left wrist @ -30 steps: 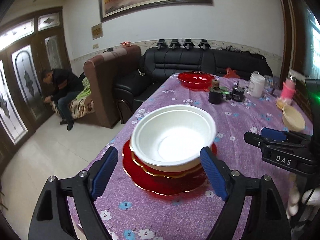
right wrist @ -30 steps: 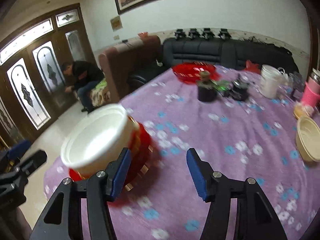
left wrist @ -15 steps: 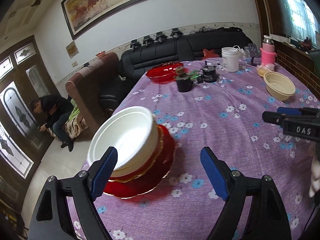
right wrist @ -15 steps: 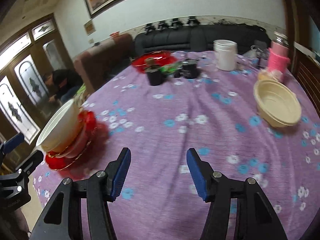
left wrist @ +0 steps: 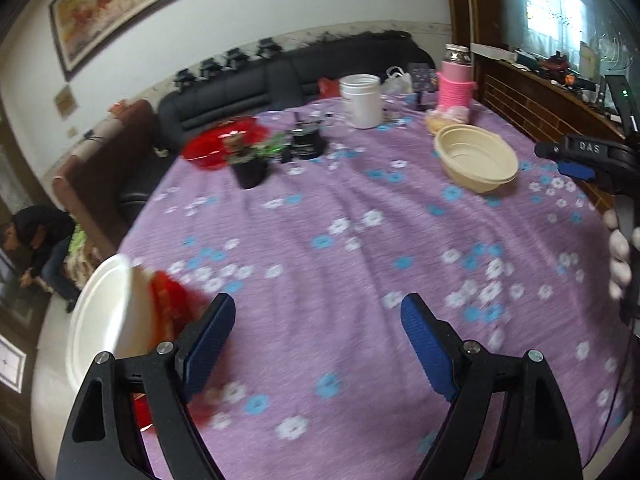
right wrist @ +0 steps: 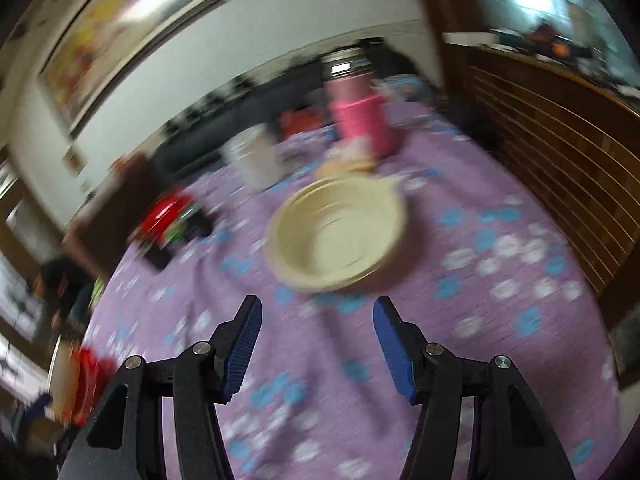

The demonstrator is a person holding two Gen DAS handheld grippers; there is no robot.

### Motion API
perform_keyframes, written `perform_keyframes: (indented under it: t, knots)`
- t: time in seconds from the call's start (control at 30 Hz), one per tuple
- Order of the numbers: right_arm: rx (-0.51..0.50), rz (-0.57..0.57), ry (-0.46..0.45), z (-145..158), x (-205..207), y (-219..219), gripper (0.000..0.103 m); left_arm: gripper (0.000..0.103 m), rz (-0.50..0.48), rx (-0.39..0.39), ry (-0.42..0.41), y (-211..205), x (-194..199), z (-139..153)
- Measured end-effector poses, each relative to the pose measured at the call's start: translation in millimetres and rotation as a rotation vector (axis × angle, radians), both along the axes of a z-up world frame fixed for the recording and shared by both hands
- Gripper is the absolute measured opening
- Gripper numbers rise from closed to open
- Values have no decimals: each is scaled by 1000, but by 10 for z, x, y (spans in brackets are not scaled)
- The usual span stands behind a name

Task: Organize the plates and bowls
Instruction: 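Reach the right gripper to the small beige bowl and grasp its rim, then carry the beige bowl with the right gripper and lower it into the white bowl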

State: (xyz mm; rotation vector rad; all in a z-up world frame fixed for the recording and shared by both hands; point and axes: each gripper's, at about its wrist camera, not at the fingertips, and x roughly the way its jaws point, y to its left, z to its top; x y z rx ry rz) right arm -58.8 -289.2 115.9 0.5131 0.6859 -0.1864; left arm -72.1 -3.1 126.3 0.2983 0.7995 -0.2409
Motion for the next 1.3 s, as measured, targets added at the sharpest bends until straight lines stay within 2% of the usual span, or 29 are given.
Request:
perform_keyframes:
  t: [0.2,0.33,0.47,0.7,0.9,1.07,1.1,1.17,1.23,1.27,1.3]
  knots:
    - [27,-80,12,-54,388,-290,62,84,-25,-93,94,-361,535,62]
    - [36,-83,8,-248,570,-349,62,84,-1,-112,133,-531,946,41]
    - [99,-84,4,-434,613,-533,62,84,2,-119,151,-712,1287,0]
    - [250,-65,-1,-683,681,-772,57,84,7,-158,232,-1241,2012,-320]
    - [267,-43,29,-822,788,-753,56,84,-24,-208,299,-1678,2413,-610]
    - [252,-33,56,-900,852,-719,46,84,-58,-209,349,-1948,2514,-864]
    - [245,-32,57,-899,858,-711,45,82,-68,-203,358,-1992,2517,-917]
    - [233,-27,57,-898,864,-688,42,71,-81,-204,374,-2040,2522,-984]
    - [230,-18,58,-906,878,-664,38,41,-96,-209,418,-2074,2526,-1063]
    - [234,-11,59,-917,885,-651,34,39,-100,-202,413,-2076,2510,-1061]
    - [235,-4,60,-924,891,-639,32,30,-112,-197,401,-2082,2483,-1045]
